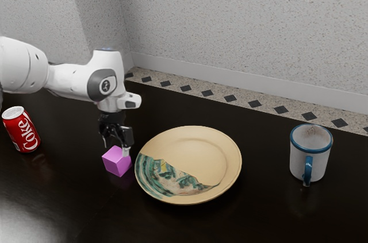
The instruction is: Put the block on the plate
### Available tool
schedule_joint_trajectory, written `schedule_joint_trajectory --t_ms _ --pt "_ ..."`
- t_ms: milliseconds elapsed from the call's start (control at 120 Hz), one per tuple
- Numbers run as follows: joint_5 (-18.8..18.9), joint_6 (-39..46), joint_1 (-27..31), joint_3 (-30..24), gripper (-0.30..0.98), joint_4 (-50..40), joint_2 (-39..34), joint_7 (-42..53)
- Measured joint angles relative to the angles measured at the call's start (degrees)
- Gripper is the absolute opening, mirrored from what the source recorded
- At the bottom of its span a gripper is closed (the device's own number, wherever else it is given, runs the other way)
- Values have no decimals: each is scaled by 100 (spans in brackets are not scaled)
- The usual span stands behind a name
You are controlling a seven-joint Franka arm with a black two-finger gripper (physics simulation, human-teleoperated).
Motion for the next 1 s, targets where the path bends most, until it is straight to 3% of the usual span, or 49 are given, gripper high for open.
schedule_joint_trajectory --t_ms 533,758,1000 --pt "4 695 127 -28 68 -494 30 -448" --pt "14 948 136 -48 48 -613 11 -527" --pt "56 992 132 -50 46 -636 -139 -585"
